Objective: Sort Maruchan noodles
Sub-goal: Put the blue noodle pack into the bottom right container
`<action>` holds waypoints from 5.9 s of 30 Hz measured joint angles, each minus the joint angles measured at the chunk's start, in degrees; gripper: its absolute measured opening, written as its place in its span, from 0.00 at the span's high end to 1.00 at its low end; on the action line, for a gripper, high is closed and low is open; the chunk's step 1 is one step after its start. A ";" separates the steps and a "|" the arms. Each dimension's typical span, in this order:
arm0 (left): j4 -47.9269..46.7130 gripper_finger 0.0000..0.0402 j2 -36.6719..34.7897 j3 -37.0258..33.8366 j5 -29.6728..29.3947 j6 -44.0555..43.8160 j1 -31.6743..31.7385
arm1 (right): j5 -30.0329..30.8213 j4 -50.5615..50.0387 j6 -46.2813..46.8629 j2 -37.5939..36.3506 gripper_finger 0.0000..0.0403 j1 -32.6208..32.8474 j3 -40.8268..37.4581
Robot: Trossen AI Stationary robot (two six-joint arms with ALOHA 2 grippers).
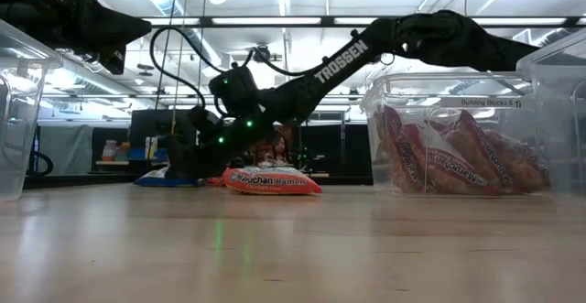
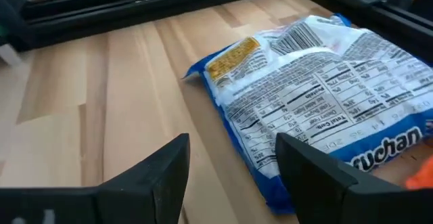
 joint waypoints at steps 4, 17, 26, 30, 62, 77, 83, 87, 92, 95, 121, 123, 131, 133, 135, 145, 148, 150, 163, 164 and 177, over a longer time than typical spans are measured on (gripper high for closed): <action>0.00 0.97 0.00 0.00 0.00 0.00 -0.01 | 9.31 -3.07 0.19 -1.11 0.48 1.40 1.50; 0.00 0.97 -0.02 0.00 0.00 0.00 -0.01 | 13.31 -13.29 2.61 -0.77 0.61 2.04 2.29; 0.00 0.97 -0.02 0.00 0.00 0.00 0.01 | 10.91 -13.32 3.57 -0.77 0.96 2.01 2.35; 0.00 0.97 0.00 0.00 0.00 0.00 0.01 | 10.31 -14.83 4.26 -1.50 0.94 2.23 2.32; -0.01 0.97 -0.02 -0.02 0.00 0.00 -0.01 | 3.94 -42.23 12.89 -31.80 0.98 4.57 2.26; 0.00 0.97 -0.02 -0.02 0.00 0.00 0.00 | 4.53 -61.45 18.70 -41.27 0.98 10.56 2.24; 0.00 0.97 -0.02 -0.02 0.00 0.00 -0.01 | 4.56 -66.63 18.03 -48.94 0.98 13.03 2.26; 0.00 0.97 -0.02 -0.02 0.00 0.00 0.00 | 7.18 -72.48 16.78 -54.09 0.98 15.14 2.26; -0.02 0.97 -0.02 -0.02 0.00 0.00 -0.01 | 11.39 -82.78 16.69 -60.79 0.98 18.70 2.26; 0.00 0.97 -0.02 -0.02 0.00 0.00 -0.01 | 11.76 -89.10 17.06 -64.07 0.98 21.89 2.26; 0.00 0.97 0.00 -0.02 0.00 0.00 0.01 | 4.94 -80.32 97.43 -92.49 0.98 76.29 -41.14; 0.00 0.97 -0.02 -0.02 0.00 0.00 -0.01 | 6.88 -80.29 100.90 -91.70 0.98 78.70 -42.49; -0.01 0.97 -0.02 -0.02 0.00 0.00 0.00 | 9.66 -67.86 110.32 -90.69 0.98 81.42 -50.66; 0.00 0.97 0.00 -0.02 0.00 0.00 -0.01 | 9.70 -63.06 110.75 -90.67 0.98 81.40 -51.90; 0.00 0.97 0.00 0.00 0.00 0.00 0.01 | 9.71 -60.79 110.93 -90.67 0.98 81.40 -52.58; 0.00 0.97 -0.02 -0.02 0.00 0.00 0.01 | 0.79 -68.72 110.33 -90.11 0.95 81.38 -52.66; 0.00 0.97 0.00 -0.02 0.00 0.00 -0.01 | -1.88 -71.42 110.15 -89.81 0.91 81.32 -52.68; -0.02 0.97 -0.01 -0.01 0.00 0.00 -0.01 | -2.77 -72.28 109.14 -89.81 0.86 80.95 -52.68; -0.01 0.97 -0.01 -0.02 0.00 0.00 0.00 | -4.31 -75.77 96.29 -92.26 0.60 75.07 -48.78; 0.00 0.97 -0.01 -0.02 0.00 0.00 0.01 | -4.65 -75.85 93.74 -92.07 0.60 74.69 -48.31; 0.00 0.97 -0.02 -0.02 0.00 0.00 0.01 | -4.65 -75.73 51.07 -78.62 0.60 72.08 -48.86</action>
